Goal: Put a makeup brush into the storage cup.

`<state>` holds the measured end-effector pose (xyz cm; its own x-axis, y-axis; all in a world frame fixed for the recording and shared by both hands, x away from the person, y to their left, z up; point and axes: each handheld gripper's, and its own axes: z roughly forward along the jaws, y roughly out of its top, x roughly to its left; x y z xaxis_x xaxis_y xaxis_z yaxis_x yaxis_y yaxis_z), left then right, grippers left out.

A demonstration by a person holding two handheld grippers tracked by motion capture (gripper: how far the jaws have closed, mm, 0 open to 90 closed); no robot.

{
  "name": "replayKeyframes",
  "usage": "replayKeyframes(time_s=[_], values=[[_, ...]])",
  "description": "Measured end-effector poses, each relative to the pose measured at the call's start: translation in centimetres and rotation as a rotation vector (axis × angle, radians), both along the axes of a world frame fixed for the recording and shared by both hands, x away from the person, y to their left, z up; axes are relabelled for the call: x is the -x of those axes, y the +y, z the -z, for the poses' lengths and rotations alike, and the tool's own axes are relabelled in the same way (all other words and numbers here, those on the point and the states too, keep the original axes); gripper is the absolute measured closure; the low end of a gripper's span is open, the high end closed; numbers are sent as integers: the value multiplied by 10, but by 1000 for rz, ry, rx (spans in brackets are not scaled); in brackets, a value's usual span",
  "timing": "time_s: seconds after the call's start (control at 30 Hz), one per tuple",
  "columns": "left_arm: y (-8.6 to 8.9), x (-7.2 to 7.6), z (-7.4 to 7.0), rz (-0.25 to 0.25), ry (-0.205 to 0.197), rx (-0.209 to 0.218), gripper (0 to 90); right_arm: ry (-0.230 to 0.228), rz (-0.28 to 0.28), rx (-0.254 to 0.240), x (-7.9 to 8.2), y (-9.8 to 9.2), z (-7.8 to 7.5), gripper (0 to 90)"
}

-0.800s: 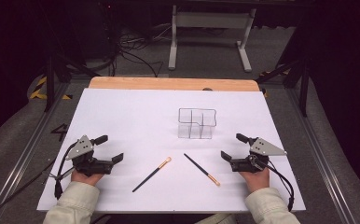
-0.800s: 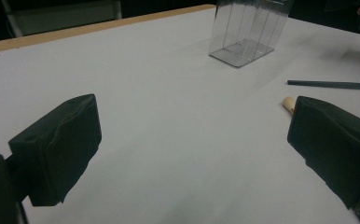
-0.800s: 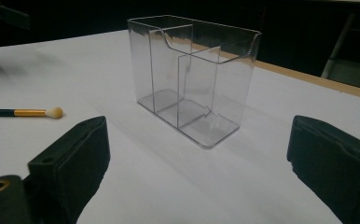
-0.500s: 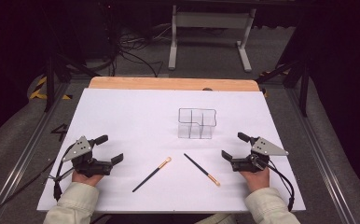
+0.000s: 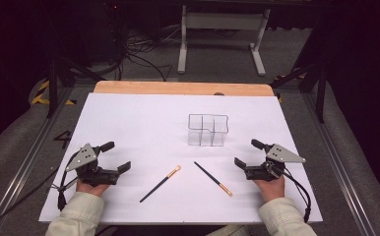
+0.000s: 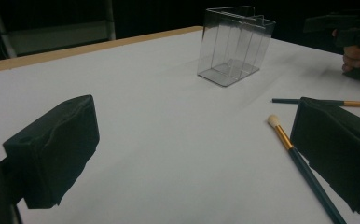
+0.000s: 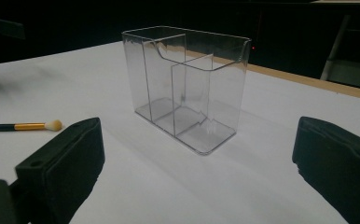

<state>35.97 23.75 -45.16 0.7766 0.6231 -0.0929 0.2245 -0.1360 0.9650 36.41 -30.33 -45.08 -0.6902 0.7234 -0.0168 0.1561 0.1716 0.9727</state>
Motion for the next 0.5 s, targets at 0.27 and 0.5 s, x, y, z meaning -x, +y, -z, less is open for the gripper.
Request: replayKeyframes(time_s=[0.27,0.5], values=[[-19,-4,-12,50,-9,1,21,9,6,-2,0,0,0,22],[-34,-7,-21,80,-10,20,19,11,12,-1,0,0,1,22]])
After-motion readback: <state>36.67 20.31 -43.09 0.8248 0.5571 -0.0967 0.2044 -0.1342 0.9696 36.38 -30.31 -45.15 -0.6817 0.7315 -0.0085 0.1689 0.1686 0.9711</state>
